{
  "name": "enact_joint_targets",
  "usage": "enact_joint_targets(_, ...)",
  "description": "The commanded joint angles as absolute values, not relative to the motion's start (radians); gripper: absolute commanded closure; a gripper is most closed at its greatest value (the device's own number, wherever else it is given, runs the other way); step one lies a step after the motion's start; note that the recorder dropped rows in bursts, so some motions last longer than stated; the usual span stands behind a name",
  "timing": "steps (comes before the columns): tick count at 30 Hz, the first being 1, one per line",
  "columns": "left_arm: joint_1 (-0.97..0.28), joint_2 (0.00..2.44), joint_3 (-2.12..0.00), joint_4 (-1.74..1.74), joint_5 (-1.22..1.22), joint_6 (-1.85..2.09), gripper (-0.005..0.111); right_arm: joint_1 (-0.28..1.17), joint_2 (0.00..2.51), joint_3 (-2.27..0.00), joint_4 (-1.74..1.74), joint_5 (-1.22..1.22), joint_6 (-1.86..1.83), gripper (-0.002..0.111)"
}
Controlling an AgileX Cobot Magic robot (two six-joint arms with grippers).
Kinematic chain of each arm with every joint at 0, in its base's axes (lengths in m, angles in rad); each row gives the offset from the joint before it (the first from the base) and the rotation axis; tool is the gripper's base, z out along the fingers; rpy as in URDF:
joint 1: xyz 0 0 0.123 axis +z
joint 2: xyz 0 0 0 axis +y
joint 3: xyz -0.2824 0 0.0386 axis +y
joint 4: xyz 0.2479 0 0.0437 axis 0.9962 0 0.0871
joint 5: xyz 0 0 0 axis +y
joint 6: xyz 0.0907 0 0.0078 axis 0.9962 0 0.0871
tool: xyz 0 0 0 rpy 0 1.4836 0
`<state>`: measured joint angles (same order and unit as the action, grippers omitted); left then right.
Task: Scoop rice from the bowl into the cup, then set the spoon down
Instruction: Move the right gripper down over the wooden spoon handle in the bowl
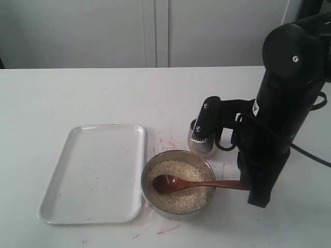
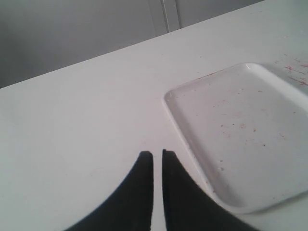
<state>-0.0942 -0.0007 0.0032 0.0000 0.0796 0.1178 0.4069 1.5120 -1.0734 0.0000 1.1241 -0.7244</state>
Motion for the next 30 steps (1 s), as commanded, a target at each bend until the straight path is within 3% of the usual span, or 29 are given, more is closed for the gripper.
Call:
enact_joint_targets(1, -0.093, 0.000, 0.000, 0.000, 0.074, 0.113, 0.092, 0.408, 1.513, -1.071, 0.000, 1.111, -0.737, 0.072)
enact_joint_targets(6, -0.093, 0.000, 0.000, 0.000, 0.074, 0.113, 0.092, 0.408, 1.515, -1.071, 0.000, 1.093, -0.737, 0.045)
enact_joint_targets(30, -0.093, 0.000, 0.000, 0.000, 0.074, 0.113, 0.092, 0.408, 1.657, -1.069, -0.085, 1.063, -0.751, 0.045)
